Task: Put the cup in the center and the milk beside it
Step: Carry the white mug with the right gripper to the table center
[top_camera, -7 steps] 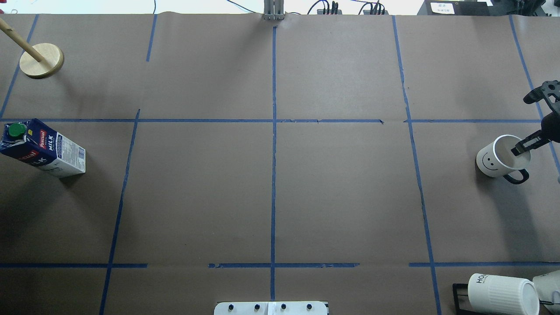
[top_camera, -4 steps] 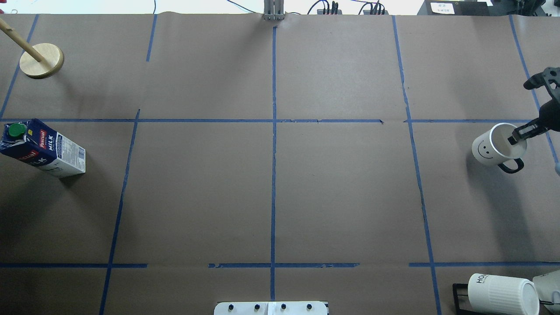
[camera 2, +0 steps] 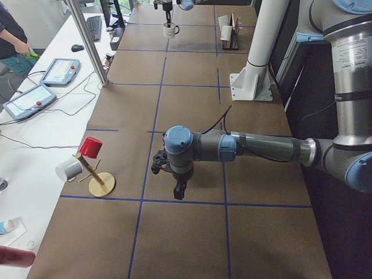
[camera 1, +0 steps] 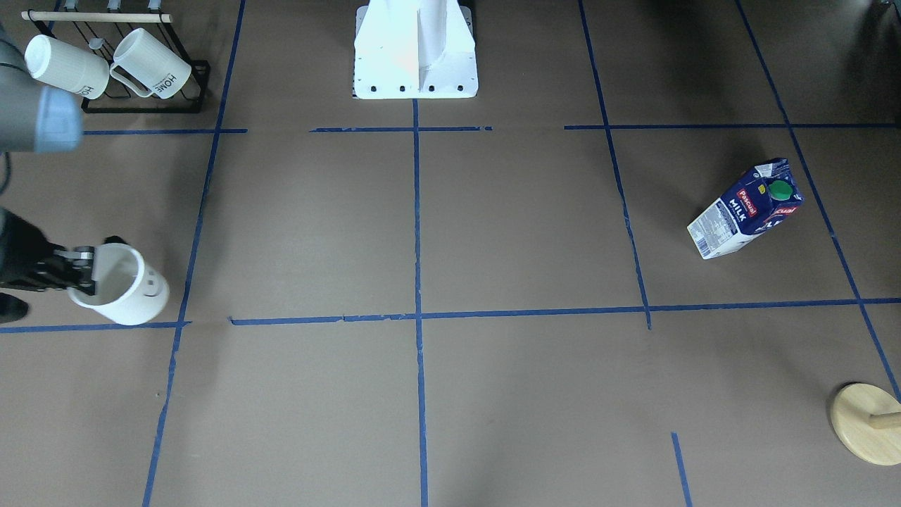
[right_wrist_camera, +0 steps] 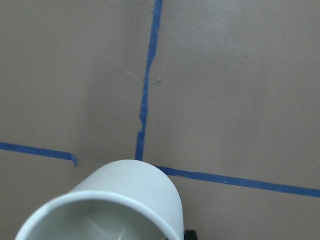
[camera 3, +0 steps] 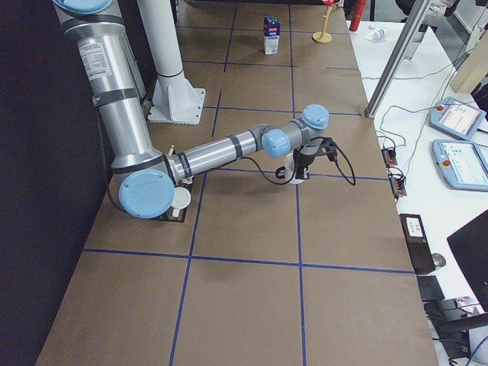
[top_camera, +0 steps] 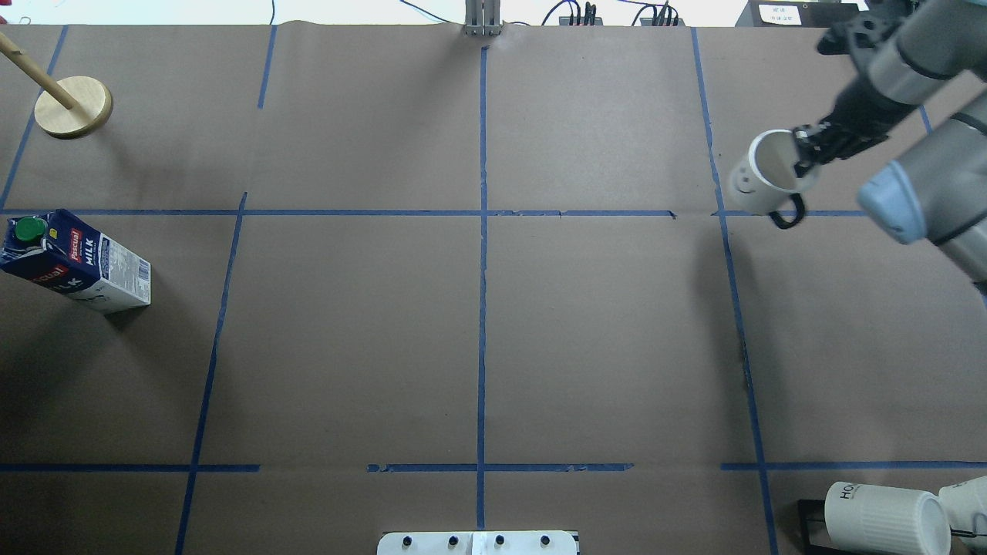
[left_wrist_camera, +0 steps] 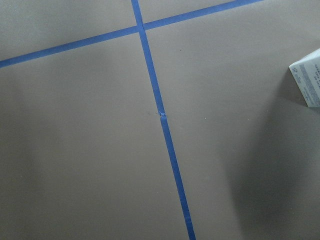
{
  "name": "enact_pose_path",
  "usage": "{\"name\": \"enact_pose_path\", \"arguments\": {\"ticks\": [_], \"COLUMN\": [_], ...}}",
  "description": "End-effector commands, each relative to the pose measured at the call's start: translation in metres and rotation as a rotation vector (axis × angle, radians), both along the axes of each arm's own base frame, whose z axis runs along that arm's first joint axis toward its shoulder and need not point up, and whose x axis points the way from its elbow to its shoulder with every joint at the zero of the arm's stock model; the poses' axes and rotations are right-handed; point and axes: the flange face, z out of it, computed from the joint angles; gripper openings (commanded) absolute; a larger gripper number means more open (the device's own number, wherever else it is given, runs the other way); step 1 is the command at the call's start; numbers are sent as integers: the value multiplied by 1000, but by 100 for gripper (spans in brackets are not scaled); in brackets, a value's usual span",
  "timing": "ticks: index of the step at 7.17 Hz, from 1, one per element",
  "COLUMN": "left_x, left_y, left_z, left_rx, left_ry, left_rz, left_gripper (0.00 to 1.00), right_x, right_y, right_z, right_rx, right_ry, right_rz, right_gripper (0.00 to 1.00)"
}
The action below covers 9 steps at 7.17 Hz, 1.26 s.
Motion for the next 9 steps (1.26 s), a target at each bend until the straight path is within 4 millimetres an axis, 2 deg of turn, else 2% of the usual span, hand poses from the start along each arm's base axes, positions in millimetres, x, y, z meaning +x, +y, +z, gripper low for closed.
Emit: {"name": "enact_pose_path", "arguments": {"ticks": [1, 2, 3, 4, 6, 7, 9], "left_x": [0, 0, 0, 0, 0, 0, 0], "left_y": [-1, -1, -1, -2, -2, -2, -2], "left_z": [-1, -1, -1, -1, -2, -2, -1], "left_rx": [4, 4, 2, 4, 6, 6, 5], "left_ry": [0, 0, 0, 0, 1, 1, 0], "left_rz": [1, 1, 1, 1, 2, 2, 2], "left_gripper": [100, 100, 100, 100, 100, 100, 100], "right_x": [-98, -160, -201, -221, -255, -263, -279], "right_y": [10, 12, 27, 37, 38, 33, 42], "right_z": [-75, -119, -139, -156, -166, -179, -184], "right_rx": [-81, -114, -135, -151, -164, -198, -206], "right_ry": [5, 24, 33, 27, 41, 35, 37], "right_rz": [74, 134, 156, 177, 162, 197, 190], "right_gripper": [0, 0, 0, 0, 0, 0, 0]}}
